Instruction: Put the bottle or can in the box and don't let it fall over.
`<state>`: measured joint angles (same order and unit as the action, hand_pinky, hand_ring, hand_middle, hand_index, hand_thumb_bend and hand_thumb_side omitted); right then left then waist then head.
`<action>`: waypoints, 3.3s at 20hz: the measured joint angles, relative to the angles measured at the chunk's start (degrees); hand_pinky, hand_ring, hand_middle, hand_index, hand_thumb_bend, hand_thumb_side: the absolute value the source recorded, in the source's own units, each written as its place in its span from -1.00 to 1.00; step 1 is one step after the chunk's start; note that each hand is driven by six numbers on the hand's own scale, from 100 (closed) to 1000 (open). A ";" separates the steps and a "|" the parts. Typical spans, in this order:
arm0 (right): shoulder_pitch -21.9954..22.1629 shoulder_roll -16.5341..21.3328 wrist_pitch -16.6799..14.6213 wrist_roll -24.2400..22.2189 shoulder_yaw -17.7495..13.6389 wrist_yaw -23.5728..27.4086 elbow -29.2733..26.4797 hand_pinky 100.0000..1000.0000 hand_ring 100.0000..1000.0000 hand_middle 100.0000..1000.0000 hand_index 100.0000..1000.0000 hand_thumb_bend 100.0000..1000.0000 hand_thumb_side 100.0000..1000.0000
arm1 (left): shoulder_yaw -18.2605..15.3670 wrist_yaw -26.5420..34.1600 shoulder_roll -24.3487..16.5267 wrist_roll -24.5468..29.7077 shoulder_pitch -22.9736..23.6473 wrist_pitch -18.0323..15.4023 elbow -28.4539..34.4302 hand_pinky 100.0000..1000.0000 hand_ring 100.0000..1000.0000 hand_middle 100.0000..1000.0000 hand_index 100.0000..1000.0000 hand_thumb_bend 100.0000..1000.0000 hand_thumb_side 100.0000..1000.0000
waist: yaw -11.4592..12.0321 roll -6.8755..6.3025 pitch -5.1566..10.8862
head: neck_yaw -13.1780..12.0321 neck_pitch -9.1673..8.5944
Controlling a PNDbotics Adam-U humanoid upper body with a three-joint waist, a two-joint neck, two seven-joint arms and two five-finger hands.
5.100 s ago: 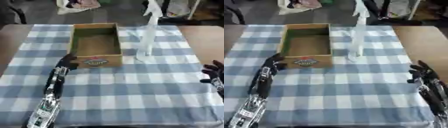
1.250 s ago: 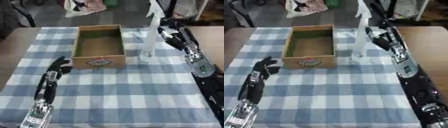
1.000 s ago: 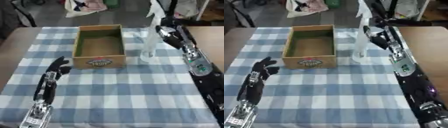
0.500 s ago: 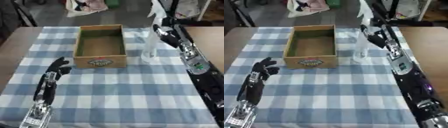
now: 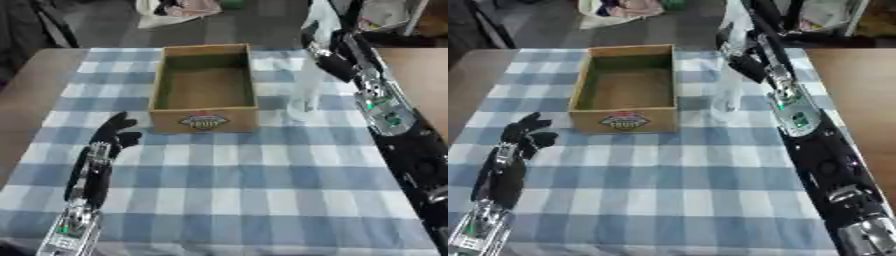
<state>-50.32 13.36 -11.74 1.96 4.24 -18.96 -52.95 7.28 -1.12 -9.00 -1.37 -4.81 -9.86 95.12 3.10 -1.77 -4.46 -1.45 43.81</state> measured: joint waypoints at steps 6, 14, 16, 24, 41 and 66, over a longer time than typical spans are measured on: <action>-1.13 0.50 0.02 0.21 -0.28 0.58 -0.12 0.36 0.80 0.72 1.00 -0.51 0.21 | 0.26 0.00 0.00 0.10 -0.28 0.08 0.22 0.51 0.38 0.47 0.82 -0.26 0.92 | 0.54 -0.23 -0.40 | 0.54 0.00; -1.95 0.55 0.02 0.22 -0.30 1.17 -1.07 0.34 0.78 0.70 1.00 -0.50 0.20 | 0.27 0.01 0.00 0.19 -0.32 0.13 0.23 0.51 0.37 0.46 0.82 -0.25 0.92 | 0.81 -0.22 -0.53 | 0.59 0.00; -2.14 0.55 0.02 0.20 -0.29 1.50 -1.47 0.34 0.77 0.69 1.00 -0.51 0.19 | 0.27 0.01 0.00 0.19 -0.32 0.13 0.23 0.51 0.37 0.46 0.82 -0.25 0.92 | 0.84 -0.21 -0.53 | 0.59 0.00; -2.59 0.55 0.24 -0.03 -0.28 2.12 -1.91 0.30 0.75 0.66 1.00 -0.54 0.16 | 0.27 0.01 0.01 0.19 -0.32 0.14 0.23 0.51 0.37 0.46 0.82 -0.25 0.92 | 1.17 -0.11 -0.53 | 0.62 0.00; -2.59 0.45 0.40 -0.44 -0.31 3.09 -0.35 0.22 0.64 0.54 0.88 -0.78 0.04 | 0.27 0.01 0.01 0.17 -0.32 0.16 0.23 0.51 0.37 0.46 0.82 -0.24 0.92 | 1.46 -0.14 -0.57 | 1.01 0.00; -2.57 0.43 0.40 5.18 -0.52 8.65 -0.19 -0.15 -0.10 -0.44 -0.28 -1.00 -0.73 | 0.27 0.01 0.43 0.09 -0.35 0.16 0.23 0.50 0.36 0.45 0.82 -0.23 0.92 | 1.50 -0.22 -0.57 | 0.74 0.00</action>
<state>-52.89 13.78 -11.34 7.14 3.72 -10.32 -53.14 7.55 -1.12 -8.57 -1.28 -5.16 -9.70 95.35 4.60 -1.99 -5.03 -0.70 43.81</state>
